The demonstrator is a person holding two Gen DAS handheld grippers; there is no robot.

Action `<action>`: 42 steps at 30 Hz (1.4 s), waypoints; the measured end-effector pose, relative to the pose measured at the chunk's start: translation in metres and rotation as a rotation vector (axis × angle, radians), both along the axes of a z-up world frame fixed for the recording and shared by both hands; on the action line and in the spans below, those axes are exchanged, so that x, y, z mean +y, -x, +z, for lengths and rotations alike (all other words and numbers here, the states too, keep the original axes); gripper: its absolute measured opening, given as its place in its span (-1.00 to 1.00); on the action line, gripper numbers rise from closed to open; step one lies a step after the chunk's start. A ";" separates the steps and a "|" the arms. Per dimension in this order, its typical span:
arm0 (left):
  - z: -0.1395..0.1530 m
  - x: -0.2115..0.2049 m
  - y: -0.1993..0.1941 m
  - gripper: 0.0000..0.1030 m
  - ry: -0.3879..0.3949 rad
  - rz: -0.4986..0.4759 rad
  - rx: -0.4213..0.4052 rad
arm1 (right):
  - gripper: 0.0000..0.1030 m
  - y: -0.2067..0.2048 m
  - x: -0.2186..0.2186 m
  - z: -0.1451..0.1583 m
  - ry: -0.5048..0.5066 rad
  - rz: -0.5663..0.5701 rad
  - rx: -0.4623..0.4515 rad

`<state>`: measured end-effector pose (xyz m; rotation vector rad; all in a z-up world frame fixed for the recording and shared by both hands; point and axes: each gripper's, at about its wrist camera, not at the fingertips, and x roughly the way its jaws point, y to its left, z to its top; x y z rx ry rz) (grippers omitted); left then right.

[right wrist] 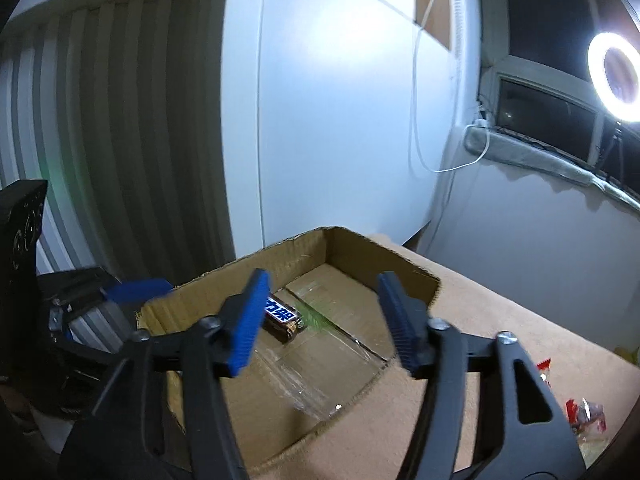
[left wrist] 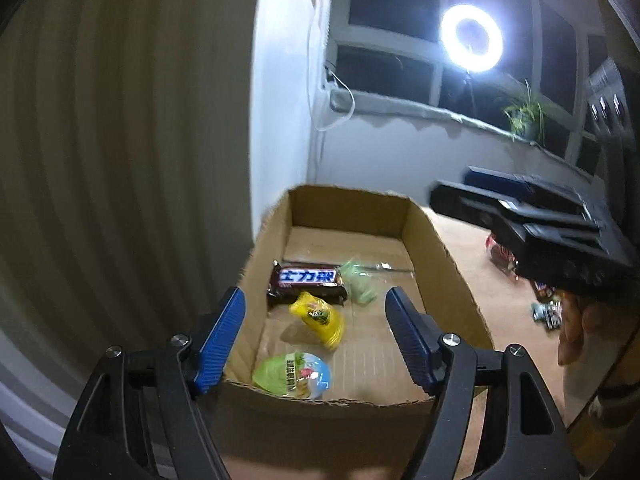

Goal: Organize snacks
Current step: 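Carry both candies to the box and open both tools to release, then move both tools back over the remaining snacks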

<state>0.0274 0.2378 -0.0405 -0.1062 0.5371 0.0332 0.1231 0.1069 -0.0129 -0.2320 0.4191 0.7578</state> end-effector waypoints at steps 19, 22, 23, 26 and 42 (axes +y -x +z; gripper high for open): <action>0.058 -0.058 0.042 0.51 -0.159 -0.001 -0.062 | 0.40 0.070 -0.074 -0.008 -0.012 -0.112 -0.002; 0.063 -0.070 0.044 0.51 -0.177 -0.013 -0.068 | 0.42 0.081 -0.089 -0.006 -0.025 -0.124 -0.004; 0.064 -0.073 0.046 0.51 -0.181 -0.017 -0.069 | 0.42 0.085 -0.096 -0.006 -0.030 -0.127 -0.003; 0.065 -0.086 0.047 0.51 -0.194 -0.033 -0.068 | 0.43 0.090 -0.109 -0.008 -0.036 -0.139 -0.003; 0.018 -0.181 0.015 0.53 -0.189 -0.227 0.071 | 0.43 0.102 -0.203 -0.080 0.003 -0.249 0.168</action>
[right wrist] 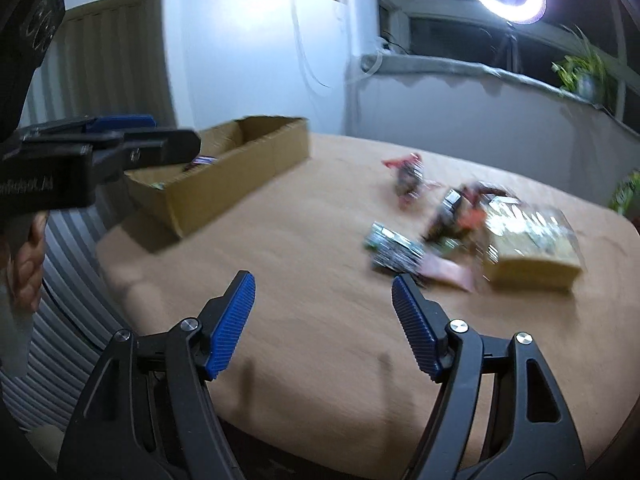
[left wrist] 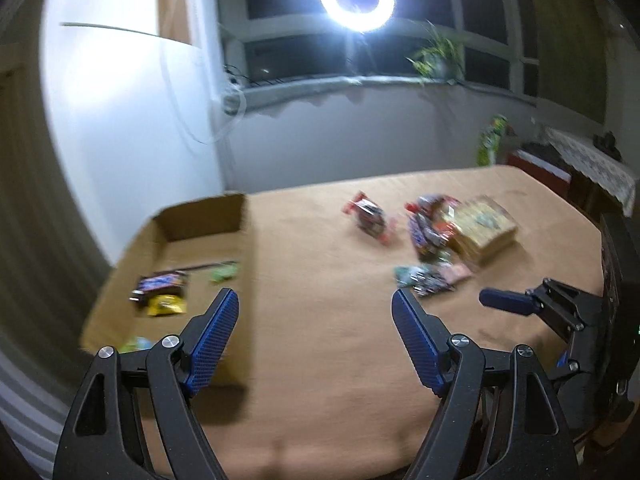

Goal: Organize snacks
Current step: 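Move both tools back over the remaining snacks, then grasp the pink packet with the right tool while the left tool grasps the black candy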

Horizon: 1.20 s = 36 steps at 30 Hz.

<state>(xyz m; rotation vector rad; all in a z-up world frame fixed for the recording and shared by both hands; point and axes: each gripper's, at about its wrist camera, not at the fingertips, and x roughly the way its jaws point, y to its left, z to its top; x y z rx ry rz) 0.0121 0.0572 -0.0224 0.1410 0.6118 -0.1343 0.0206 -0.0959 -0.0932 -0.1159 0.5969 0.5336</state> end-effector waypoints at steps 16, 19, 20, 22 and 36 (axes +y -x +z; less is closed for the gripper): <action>-0.056 -0.033 -0.042 0.53 0.035 -0.082 0.168 | 0.43 -0.076 -0.057 -0.016 -0.059 -0.056 0.233; -0.060 -0.041 -0.042 0.53 0.076 -0.143 0.179 | 0.38 -0.090 -0.057 -0.018 -0.059 -0.056 0.264; -0.062 -0.044 -0.043 0.53 0.085 -0.163 0.184 | 0.31 -0.093 -0.056 -0.018 -0.046 -0.058 0.263; -0.064 -0.052 -0.045 0.53 0.091 -0.198 0.187 | 0.19 -0.099 -0.054 -0.020 -0.034 -0.061 0.262; -0.080 -0.089 -0.077 0.35 0.119 -0.252 0.251 | -0.29 -0.108 -0.080 -0.021 -0.042 -0.010 0.257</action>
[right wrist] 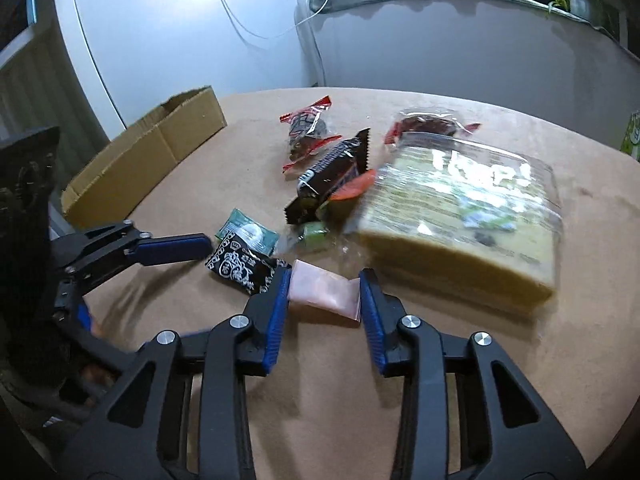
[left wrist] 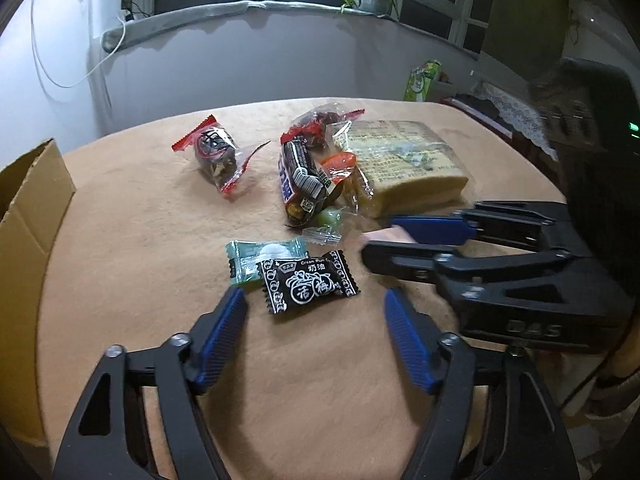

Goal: Organize snacks
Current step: 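Grasp the pink packet with the right tool while the left tool grasps the black candy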

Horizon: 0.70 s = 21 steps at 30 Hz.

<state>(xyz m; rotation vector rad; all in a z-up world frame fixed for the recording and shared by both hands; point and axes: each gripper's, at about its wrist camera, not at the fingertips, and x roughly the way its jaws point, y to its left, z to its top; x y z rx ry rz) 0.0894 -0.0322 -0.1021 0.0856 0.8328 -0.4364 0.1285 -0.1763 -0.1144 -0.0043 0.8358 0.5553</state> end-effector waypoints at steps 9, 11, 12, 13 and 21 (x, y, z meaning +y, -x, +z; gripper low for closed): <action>0.001 -0.006 -0.013 -0.14 -0.054 0.030 0.003 | -0.29 0.019 -0.039 -0.001 -0.068 -0.052 -0.017; 0.002 -0.009 -0.012 -0.27 -0.072 0.026 -0.001 | -0.29 0.023 -0.046 -0.003 -0.079 -0.056 -0.018; 0.003 -0.010 -0.012 -0.56 -0.072 0.027 -0.005 | -0.29 0.025 -0.049 -0.003 -0.087 -0.060 -0.020; 0.003 -0.010 -0.012 -0.67 -0.067 0.028 -0.005 | -0.29 0.026 -0.051 -0.004 -0.093 -0.063 -0.022; 0.008 -0.006 0.003 -0.83 -0.032 0.030 -0.033 | -0.29 0.037 -0.060 -0.005 -0.129 -0.072 -0.048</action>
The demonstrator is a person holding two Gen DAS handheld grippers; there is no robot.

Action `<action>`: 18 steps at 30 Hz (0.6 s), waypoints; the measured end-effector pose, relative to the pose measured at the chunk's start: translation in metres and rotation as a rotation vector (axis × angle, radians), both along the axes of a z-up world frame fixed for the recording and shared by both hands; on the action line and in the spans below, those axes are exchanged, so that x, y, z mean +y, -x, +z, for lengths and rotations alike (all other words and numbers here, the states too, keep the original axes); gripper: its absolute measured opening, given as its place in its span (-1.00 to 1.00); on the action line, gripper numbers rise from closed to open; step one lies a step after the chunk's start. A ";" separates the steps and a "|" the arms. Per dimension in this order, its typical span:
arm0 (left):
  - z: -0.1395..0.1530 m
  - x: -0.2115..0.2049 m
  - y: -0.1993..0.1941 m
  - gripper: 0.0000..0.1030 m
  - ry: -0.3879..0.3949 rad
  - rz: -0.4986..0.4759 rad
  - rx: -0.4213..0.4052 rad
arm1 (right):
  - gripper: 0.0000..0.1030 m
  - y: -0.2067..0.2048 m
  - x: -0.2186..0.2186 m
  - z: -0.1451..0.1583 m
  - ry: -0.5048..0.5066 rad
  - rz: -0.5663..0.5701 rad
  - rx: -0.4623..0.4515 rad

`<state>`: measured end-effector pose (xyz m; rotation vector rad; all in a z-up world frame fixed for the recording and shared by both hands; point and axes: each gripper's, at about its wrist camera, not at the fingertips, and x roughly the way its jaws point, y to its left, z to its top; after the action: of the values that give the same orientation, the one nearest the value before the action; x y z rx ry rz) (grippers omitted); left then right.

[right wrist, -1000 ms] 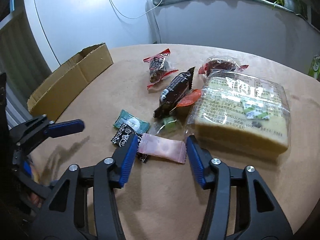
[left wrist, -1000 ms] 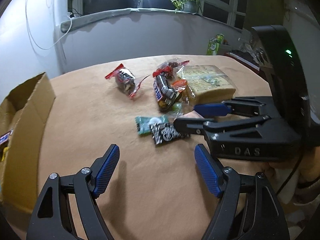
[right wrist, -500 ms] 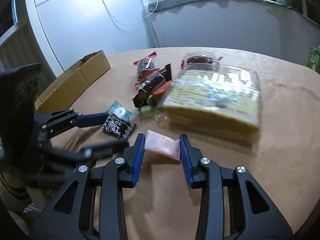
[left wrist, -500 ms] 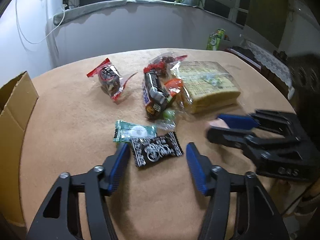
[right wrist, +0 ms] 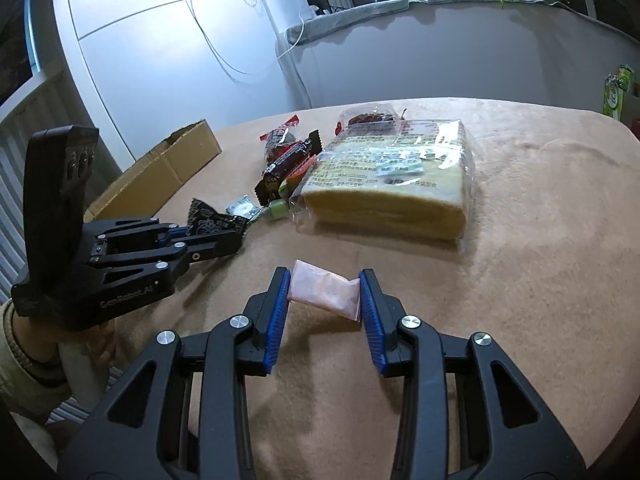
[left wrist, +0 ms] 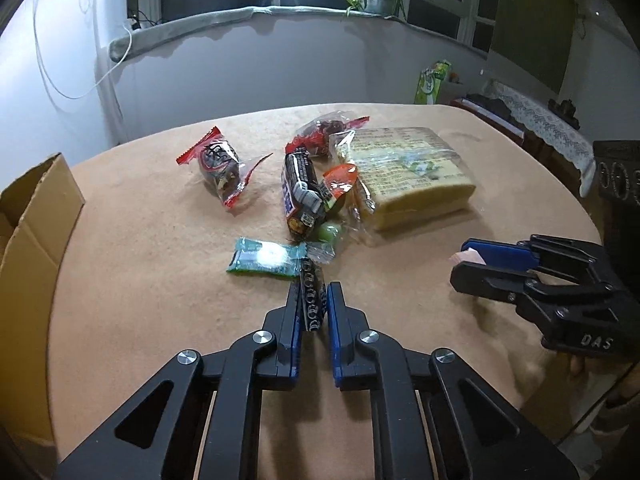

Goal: Organize snacks
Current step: 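Grasp the pink packet with the right tool while the left tool grasps the black candy, then carry both packets to the box and open both tools to release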

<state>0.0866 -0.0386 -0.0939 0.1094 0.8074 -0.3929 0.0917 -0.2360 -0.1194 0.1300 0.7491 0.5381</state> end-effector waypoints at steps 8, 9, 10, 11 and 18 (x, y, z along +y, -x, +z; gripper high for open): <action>0.008 0.004 0.010 -0.83 0.021 0.005 -0.022 | -0.29 0.007 -0.002 0.001 -0.013 -0.018 -0.022; 0.011 0.005 0.012 -0.83 0.024 0.005 -0.030 | -0.29 0.008 -0.001 0.002 -0.011 -0.020 -0.027; 0.015 0.006 0.014 -0.83 0.027 0.005 -0.037 | -0.29 0.009 -0.001 0.004 -0.010 -0.021 -0.035; 0.017 0.007 0.016 -0.83 0.031 0.005 -0.044 | -0.29 0.011 -0.001 0.007 -0.010 -0.022 -0.044; 0.038 0.022 0.032 -0.83 0.048 0.025 -0.096 | -0.29 0.018 0.007 0.030 0.012 -0.029 -0.097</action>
<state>0.0542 -0.0165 -0.0562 0.0723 0.7033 -0.3801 0.0734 -0.2288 -0.0898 0.1029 0.6551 0.5084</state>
